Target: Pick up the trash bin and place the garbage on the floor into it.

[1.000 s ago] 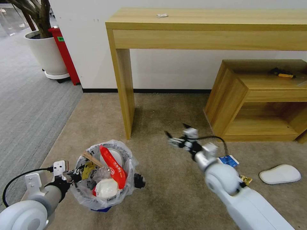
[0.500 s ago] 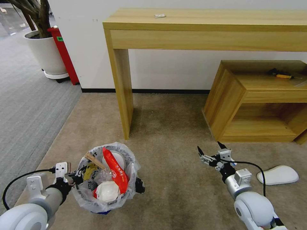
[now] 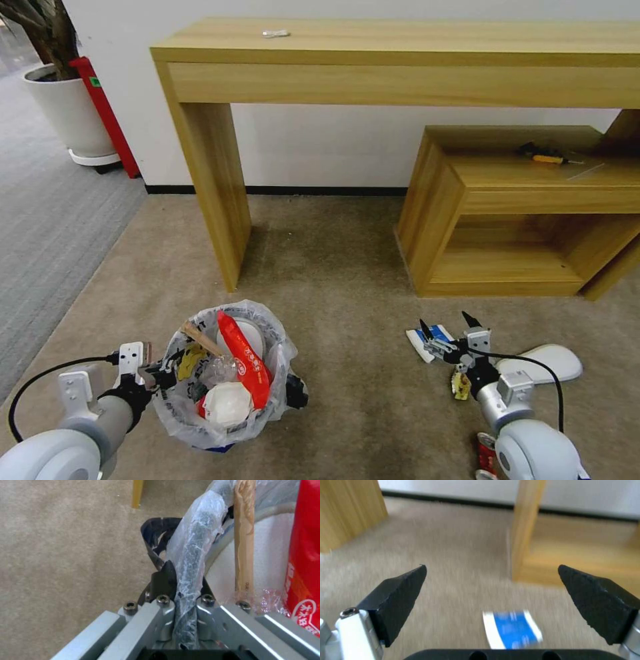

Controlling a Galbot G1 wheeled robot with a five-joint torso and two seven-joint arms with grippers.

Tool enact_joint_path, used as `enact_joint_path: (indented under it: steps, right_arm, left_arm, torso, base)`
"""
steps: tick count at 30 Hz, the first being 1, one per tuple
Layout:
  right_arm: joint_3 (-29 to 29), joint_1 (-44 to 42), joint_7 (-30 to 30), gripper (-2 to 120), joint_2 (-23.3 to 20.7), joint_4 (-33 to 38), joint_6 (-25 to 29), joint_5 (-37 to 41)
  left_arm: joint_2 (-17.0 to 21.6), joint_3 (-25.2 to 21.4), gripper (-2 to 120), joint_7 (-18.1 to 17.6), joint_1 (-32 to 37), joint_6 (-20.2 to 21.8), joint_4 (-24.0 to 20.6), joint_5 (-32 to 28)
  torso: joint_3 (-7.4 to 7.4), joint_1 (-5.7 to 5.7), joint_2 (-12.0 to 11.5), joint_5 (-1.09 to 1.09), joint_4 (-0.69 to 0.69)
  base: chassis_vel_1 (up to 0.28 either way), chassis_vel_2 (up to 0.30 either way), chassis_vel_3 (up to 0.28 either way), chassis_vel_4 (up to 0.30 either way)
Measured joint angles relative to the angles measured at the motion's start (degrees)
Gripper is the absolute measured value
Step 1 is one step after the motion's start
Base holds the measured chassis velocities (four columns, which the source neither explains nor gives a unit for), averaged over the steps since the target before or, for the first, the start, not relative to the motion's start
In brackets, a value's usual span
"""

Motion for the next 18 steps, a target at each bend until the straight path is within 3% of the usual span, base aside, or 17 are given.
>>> enact_joint_path:
  steps: [11,18]
  right_arm:
    - [6.46,-13.44,-0.05,100,-1.53,-3.75,0.19,5.5]
    - [7.6,-13.4,-2.25,100,-1.24,-16.57,5.39,5.98]
  left_arm:
    - [-0.62,0.06,0,0.7,-0.44,0.0,0.33,0.66]
    - [-0.78,1.02,0,1.1,-0.65,0.0,1.37,1.86]
  torso:
    - [-0.01,-0.01,0.0,-0.04,-0.01]
    - [-0.01,0.0,0.0,-0.01,-0.02]
  base:
    - [-0.02,-0.018,0.021,0.026]
    - [0.0,0.0,0.0,0.0]
